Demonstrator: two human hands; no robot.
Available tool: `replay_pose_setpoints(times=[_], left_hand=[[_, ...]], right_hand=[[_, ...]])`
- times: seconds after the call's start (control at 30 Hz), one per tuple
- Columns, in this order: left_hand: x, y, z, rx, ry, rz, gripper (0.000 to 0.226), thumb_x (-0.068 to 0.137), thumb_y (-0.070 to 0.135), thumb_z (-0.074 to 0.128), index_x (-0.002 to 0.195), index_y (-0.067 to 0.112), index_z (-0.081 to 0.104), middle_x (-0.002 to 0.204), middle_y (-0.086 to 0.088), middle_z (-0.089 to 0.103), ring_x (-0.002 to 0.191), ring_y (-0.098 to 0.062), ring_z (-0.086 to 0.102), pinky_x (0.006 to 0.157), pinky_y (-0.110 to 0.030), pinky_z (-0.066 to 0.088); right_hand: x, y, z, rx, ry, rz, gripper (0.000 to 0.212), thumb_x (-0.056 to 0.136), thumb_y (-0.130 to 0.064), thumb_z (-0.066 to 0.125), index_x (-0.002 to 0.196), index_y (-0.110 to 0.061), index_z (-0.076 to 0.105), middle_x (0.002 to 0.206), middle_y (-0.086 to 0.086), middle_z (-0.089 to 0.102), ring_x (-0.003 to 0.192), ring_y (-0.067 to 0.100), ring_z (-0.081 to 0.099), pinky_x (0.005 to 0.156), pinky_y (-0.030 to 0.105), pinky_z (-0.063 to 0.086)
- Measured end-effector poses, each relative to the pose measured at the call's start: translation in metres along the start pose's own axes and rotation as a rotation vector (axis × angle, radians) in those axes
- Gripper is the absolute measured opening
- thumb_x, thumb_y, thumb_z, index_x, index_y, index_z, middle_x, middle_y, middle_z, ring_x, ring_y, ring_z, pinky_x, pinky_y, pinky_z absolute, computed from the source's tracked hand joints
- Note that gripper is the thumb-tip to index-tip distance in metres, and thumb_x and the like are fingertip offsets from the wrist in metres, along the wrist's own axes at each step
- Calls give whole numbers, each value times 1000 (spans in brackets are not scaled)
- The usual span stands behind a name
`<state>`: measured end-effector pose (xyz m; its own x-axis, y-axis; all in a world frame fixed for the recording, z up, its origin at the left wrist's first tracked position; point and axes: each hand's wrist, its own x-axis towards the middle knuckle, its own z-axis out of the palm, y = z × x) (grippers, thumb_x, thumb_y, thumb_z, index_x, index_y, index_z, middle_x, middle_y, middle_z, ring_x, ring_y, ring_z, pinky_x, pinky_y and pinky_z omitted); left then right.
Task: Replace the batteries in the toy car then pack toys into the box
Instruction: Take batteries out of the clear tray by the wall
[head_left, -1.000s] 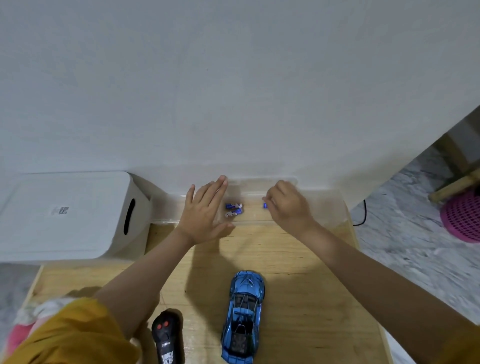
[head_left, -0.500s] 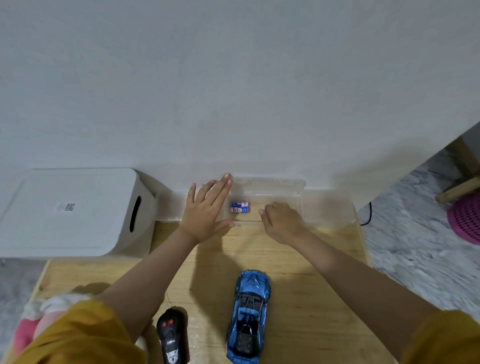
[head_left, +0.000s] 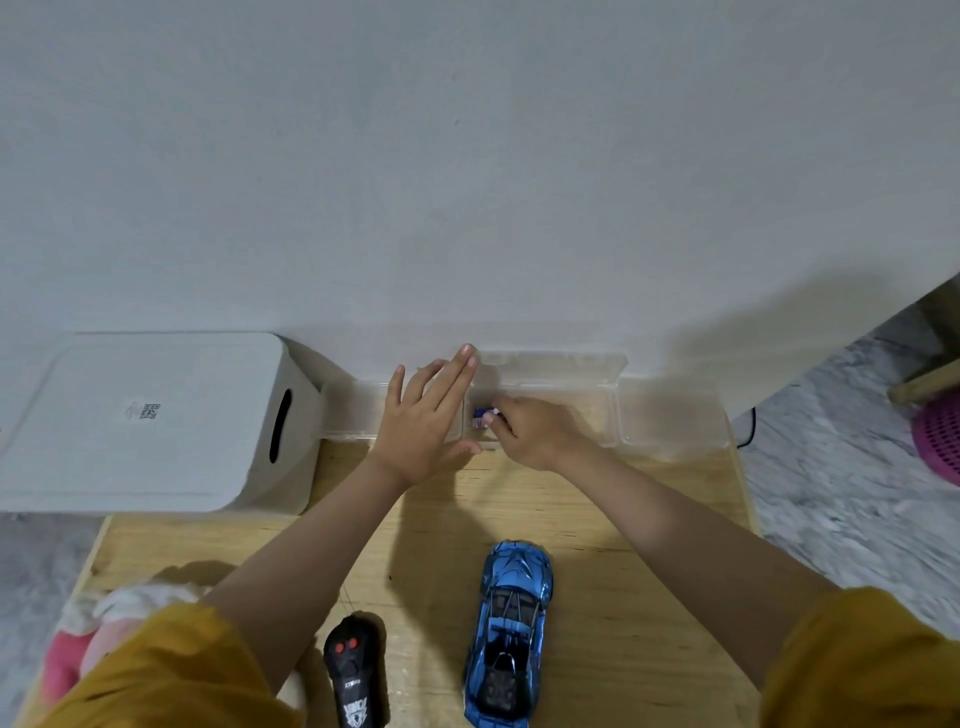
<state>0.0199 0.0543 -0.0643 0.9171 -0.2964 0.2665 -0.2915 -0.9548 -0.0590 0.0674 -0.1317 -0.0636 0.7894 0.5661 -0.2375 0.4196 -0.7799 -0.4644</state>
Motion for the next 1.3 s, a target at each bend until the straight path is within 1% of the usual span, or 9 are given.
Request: replay_pose_setpoints(times=[0.13,0.27,0.4,0.57,0.73,0.87,1.03,1.17,1.3], left_hand=[[1,-1,0,-4,15,2,101,75,83,26,148,13,31,155,0,28,127,-22,42,99,-53,38],[0,-1,2,-6,36,9,102,74,83,31,147,12,32,155,0,28,126,-22,43,99,-54,37],[1,-2,2,-4,37,6,102,75,84,25,147,12,32,155,1,26,125,-22,43,99,-53,36],[1,-1,3,-13,33,-5,103,73,85,25,147,13,33,155,3,23,124,-22,43,99,-53,36],[1,-1,3,-10,38,-1,104,70,85,32,147,13,33,154,3,24,123,-23,46,98,-53,37],[1,1,2,0,57,-9,103,69,82,37,146,14,31,153,3,25,122,-21,42,98,-53,39],[-1,4,2,-14,21,-23,103,70,80,40,147,12,31,154,0,24,124,-23,41,100,-54,38],[-2,5,2,-9,15,-27,114,61,74,65,148,12,26,156,2,19,124,-24,40,102,-55,35],[-1,8,-2,5,-10,-39,126,57,72,72,151,14,12,157,5,13,122,-24,39,100,-55,37]], right_hand=[[-2,2,7,-116,26,1,37,99,-40,30,104,-20,60,99,8,55,83,29,59,63,30,37],[-5,5,11,-73,64,-60,37,99,-38,33,99,-17,63,101,6,50,72,24,54,60,30,39],[1,5,6,2,-19,-73,33,99,-36,32,100,-17,60,99,-5,50,80,18,52,65,31,40],[6,5,4,42,-187,-1,33,99,-36,30,94,-17,57,92,3,62,86,22,56,74,36,46],[8,8,4,289,-185,95,27,94,-41,46,98,-21,64,98,0,62,91,19,56,79,34,46],[5,5,1,226,-86,55,24,94,-36,49,98,-18,64,88,-4,58,83,17,55,68,30,42],[-33,4,3,86,385,-146,32,94,-38,42,103,-14,62,93,-3,57,66,15,54,50,27,36],[-79,28,21,14,406,-194,38,94,-41,37,100,-14,63,89,-3,57,61,12,54,44,22,38],[-106,55,40,-184,397,-112,38,88,-39,37,90,-16,67,82,-4,60,62,12,59,44,18,38]])
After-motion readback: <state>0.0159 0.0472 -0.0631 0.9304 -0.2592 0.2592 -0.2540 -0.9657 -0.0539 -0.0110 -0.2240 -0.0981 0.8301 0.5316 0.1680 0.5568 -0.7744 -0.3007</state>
